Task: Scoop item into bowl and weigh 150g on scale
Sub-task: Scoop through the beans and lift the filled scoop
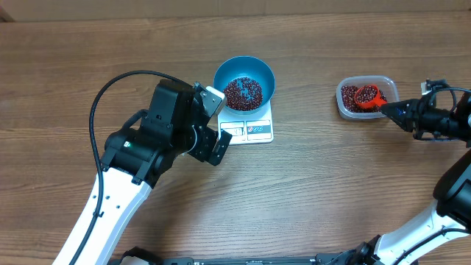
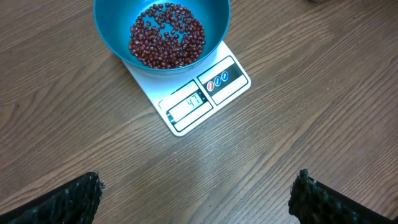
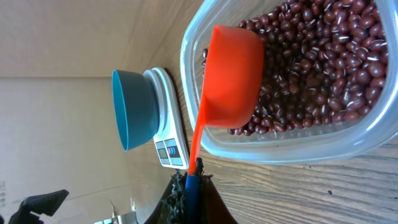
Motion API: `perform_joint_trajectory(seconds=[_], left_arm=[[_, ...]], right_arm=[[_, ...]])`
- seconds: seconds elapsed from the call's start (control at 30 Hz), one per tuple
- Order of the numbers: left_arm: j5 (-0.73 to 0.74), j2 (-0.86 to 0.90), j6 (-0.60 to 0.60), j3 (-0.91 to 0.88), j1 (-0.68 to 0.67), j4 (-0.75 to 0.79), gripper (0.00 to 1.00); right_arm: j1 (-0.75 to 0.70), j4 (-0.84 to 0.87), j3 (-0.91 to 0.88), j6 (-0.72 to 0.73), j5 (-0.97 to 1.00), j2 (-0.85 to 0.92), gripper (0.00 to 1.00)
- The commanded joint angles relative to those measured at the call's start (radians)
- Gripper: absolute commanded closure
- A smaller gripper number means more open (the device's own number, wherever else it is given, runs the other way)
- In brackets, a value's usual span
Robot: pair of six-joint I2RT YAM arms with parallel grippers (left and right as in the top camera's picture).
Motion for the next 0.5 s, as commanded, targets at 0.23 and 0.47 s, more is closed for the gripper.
perform_joint_trajectory(seconds=[0.23,0.47], left_arm=[[0.015,-0.002,0.019,-0.005,0.005,-0.002,0.0],[0.015,-0.002,0.019,-0.005,0.005,-0.002,0.0]], right_arm=[[0.0,-0.025,-0.005,-0.064,-0.1,0.007,0.96],[0.0,-0.066,-0.005,-0.116,-0.146,0.007,0.96]])
